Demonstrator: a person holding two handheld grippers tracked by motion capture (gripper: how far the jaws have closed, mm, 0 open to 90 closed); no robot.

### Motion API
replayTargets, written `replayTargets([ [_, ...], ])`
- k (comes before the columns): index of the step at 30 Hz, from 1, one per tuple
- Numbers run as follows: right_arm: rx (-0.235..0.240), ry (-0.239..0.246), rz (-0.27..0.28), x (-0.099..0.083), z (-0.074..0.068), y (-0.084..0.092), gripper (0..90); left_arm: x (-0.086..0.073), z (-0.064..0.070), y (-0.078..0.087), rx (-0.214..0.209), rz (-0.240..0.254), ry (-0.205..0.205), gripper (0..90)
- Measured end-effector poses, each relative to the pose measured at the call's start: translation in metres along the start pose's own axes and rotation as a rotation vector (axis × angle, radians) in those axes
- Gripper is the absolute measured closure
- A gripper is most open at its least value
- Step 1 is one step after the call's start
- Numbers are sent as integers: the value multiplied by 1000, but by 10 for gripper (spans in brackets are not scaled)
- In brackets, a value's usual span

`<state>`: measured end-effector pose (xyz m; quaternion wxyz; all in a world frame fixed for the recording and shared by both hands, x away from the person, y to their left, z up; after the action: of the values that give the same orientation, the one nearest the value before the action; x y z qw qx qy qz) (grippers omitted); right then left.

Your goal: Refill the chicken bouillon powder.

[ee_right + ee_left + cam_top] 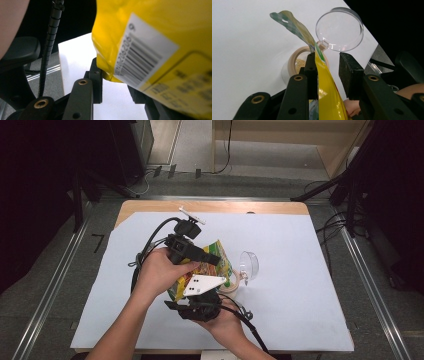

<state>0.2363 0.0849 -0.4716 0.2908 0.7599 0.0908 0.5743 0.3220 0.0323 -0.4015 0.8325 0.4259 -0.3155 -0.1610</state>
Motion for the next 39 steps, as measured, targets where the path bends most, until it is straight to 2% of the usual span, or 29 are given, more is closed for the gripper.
replayTargets([
  [5, 7, -11, -4, 0, 0, 1, 697, 0, -1, 0, -17, -11, 4, 711],
  [23, 5, -6, -10, 0, -2, 1, 697, -1, -2, 0, -29, -13, 10, 708],
  [39, 10, -7, -4, 0, -2, 1, 700, -2, 4, 2, -22, -11, 2, 700],
])
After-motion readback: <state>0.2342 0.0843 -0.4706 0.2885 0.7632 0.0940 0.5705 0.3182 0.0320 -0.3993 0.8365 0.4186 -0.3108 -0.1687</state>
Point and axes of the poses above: each handheld gripper's, and its own axes: y roughly backward along the jaws, x roughly out of its top, z roughly to its right, the point moved 10 cm from there along -y, roughly forward along the jaws, and after that the axes turned 8 degrees about -z, right-handed, at the moved point
